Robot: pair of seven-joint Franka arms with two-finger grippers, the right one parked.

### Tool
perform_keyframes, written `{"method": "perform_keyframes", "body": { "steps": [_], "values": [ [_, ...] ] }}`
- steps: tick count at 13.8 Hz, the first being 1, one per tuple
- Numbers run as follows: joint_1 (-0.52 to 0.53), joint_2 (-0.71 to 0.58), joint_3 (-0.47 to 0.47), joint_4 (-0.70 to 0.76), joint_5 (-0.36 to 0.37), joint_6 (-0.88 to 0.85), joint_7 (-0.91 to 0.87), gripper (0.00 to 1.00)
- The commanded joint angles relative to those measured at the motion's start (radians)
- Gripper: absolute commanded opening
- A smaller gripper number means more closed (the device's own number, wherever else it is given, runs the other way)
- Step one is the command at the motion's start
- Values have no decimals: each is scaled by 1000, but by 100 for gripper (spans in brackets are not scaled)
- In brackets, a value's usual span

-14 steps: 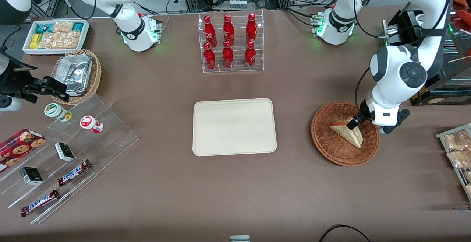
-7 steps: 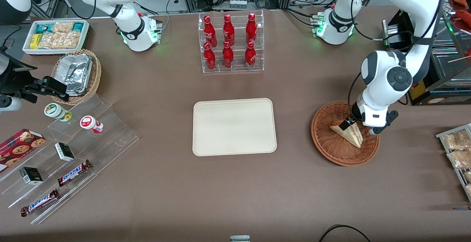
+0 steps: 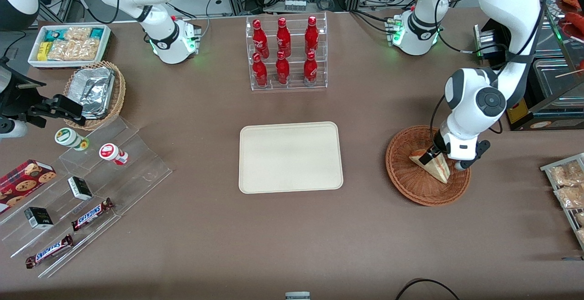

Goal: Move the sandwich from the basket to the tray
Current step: 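Lower the left gripper onto the wrapped sandwich and close on it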

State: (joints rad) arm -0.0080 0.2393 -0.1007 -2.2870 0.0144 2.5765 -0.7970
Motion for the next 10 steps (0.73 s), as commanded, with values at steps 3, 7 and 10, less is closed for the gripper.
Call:
{"method": "perform_keyframes", "body": {
  "steps": [3, 7, 10],
  "values": [
    [10, 23, -2, 21, 13, 30, -11, 0],
    [2, -3, -5, 104, 45, -114, -7, 0],
    [8, -28, -77, 265, 113, -371, -7, 0]
  ]
}}
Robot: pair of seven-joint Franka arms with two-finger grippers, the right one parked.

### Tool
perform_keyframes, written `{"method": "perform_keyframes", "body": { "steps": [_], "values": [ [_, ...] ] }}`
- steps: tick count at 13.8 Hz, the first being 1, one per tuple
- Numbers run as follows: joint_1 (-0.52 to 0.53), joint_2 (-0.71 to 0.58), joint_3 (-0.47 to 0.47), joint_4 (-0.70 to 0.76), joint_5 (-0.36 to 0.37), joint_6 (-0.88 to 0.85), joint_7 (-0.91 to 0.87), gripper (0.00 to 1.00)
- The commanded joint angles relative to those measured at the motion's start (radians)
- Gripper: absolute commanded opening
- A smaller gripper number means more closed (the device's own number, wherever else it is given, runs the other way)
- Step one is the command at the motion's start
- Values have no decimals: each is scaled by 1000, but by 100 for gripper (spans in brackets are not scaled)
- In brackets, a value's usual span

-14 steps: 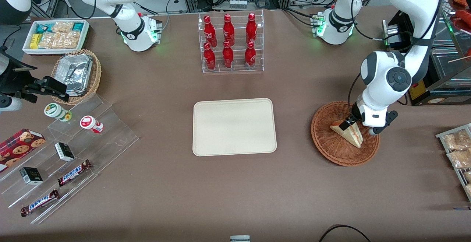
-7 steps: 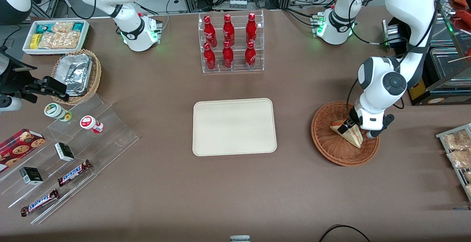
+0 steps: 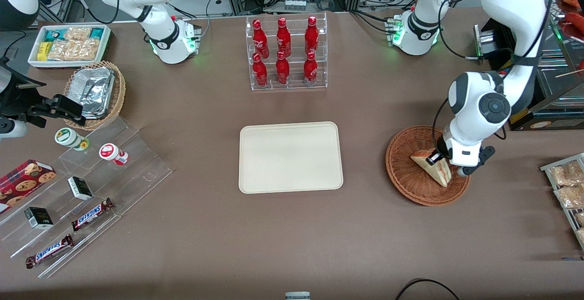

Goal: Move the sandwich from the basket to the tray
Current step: 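Lift the sandwich and carry it over the cream tray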

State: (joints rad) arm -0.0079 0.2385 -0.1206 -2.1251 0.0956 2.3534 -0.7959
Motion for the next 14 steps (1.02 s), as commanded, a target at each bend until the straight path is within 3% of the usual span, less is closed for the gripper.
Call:
{"method": "perform_keyframes", "body": {
  "steps": [1, 4, 9, 14],
  "values": [
    [2, -25, -82, 172, 32, -230, -8, 0],
    [-93, 24, -114, 370, 30, -387, -6, 0],
    [-384, 249, -111, 603, 39, -385, -20, 0],
    [-533, 378, -113, 709, 33, -372, -35, 0]
  ]
}}
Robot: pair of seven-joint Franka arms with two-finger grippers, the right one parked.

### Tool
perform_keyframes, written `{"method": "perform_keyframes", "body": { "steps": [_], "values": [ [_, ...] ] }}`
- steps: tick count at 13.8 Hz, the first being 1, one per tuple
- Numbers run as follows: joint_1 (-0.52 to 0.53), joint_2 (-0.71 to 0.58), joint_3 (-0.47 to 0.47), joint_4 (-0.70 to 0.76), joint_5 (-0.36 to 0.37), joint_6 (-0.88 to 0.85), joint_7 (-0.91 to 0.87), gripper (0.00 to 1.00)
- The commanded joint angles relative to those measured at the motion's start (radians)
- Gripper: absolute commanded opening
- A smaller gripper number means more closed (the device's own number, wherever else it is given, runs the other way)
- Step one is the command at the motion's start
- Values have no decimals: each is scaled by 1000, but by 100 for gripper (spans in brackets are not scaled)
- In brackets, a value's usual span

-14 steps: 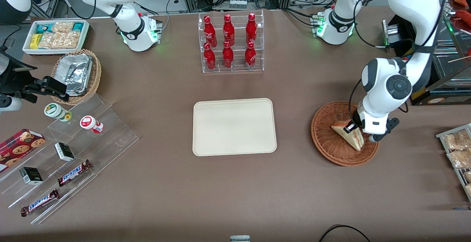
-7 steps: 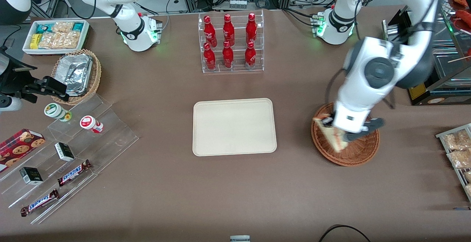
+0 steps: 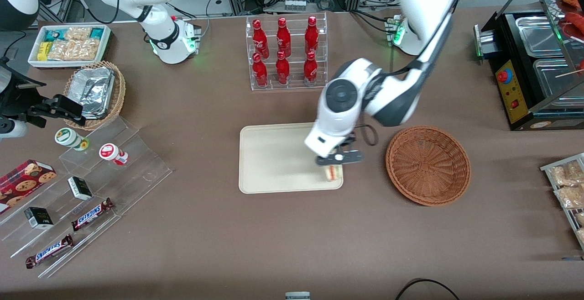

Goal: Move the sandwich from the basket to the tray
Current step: 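Lift the sandwich and carry it over the cream tray, then lower the sandwich onto the tray and open the left gripper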

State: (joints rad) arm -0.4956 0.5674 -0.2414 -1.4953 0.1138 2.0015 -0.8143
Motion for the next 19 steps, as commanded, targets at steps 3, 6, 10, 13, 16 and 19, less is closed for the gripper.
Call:
{"method": "perform_keyframes", "body": {
  "steps": [3, 6, 10, 13, 16, 19],
  "values": [
    [-110, 112, 8, 99, 15, 95, -72, 0],
    [-155, 184, 14, 101, 27, 178, -82, 0],
    [-164, 212, 14, 95, 69, 187, -83, 0],
    [-164, 215, 14, 93, 70, 187, -74, 100],
    [-161, 201, 14, 92, 67, 181, -85, 100],
    [-152, 125, 14, 93, 57, 104, -86, 100]
  ]
}}
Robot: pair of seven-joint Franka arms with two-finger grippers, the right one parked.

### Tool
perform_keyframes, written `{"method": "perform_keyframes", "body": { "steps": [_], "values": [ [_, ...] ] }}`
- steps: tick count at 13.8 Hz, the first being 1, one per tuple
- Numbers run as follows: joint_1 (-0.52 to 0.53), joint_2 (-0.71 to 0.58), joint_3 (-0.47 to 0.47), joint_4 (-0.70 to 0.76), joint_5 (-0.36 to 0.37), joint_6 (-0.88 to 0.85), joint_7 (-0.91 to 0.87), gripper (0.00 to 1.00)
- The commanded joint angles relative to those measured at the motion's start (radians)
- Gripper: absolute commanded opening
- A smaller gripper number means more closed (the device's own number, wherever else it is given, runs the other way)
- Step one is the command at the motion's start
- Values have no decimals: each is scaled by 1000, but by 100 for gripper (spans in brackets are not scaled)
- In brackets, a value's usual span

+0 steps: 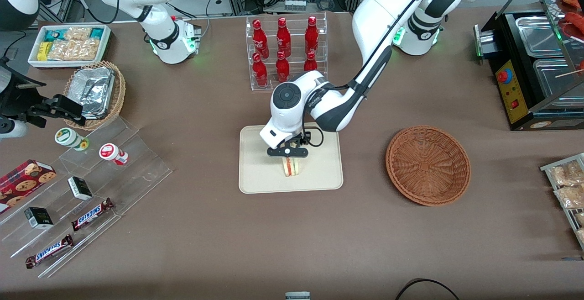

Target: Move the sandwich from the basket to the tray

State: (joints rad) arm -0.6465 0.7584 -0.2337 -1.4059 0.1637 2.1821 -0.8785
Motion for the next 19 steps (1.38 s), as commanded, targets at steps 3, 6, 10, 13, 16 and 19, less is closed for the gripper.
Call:
{"method": "perform_keyframes", "body": {
  "steps": [3, 6, 10, 13, 16, 19],
  "values": [
    [57, -198, 10, -2, 0, -168, -20, 100],
    [146, -322, 8, -21, 0, -281, -5, 100],
    [278, -473, 8, -77, -1, -382, 74, 100],
    [408, -579, 8, -158, -44, -412, 234, 100],
    [540, -678, 8, -245, -101, -412, 433, 100],
    [642, -740, 10, -257, -125, -488, 631, 100]
  ]
}}
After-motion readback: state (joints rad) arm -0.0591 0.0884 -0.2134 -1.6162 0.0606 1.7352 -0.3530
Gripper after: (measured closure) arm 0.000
